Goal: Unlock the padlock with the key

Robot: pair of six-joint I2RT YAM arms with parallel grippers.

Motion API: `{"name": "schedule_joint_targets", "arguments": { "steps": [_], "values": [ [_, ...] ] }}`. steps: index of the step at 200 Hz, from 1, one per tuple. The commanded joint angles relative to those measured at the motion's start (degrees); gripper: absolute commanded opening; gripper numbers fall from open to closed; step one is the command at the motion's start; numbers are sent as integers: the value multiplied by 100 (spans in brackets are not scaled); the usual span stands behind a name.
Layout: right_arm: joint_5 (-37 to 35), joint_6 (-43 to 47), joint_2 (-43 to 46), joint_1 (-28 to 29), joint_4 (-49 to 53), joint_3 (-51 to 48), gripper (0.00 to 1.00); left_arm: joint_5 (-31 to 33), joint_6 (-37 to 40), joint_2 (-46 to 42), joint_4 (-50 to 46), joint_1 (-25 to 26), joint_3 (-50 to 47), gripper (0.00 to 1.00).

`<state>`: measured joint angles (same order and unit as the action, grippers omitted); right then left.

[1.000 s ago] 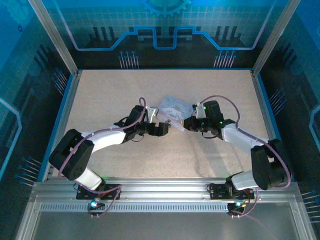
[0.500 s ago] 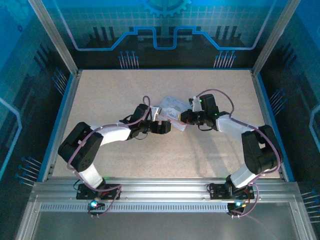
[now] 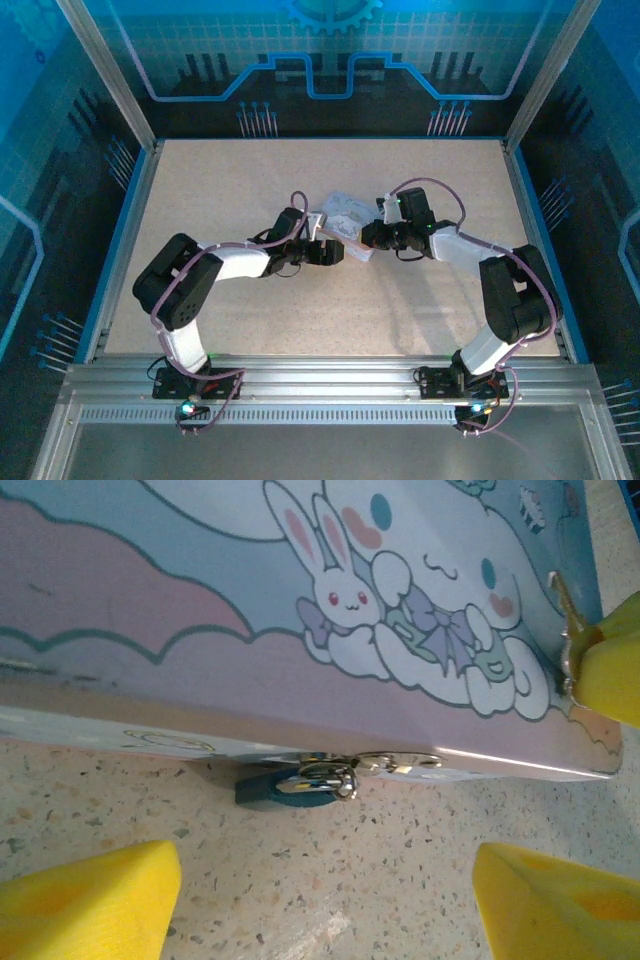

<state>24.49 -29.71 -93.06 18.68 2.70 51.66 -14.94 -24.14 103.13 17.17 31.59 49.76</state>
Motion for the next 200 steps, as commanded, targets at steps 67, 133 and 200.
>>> {"name": "schedule_joint_targets", "arguments": {
  "steps": [67,133,200],
  "values": [
    [-76,163,-107,-66,311,2,0,-181,41,460,394,-56,320,67],
    [-59,185,-46,-70,354,2,0,-333,-43,682,571,-58,337,58],
    [-59,166,-72,-48,353,-7,0,-527,-145,850,718,-59,403,49]
  ]
}}
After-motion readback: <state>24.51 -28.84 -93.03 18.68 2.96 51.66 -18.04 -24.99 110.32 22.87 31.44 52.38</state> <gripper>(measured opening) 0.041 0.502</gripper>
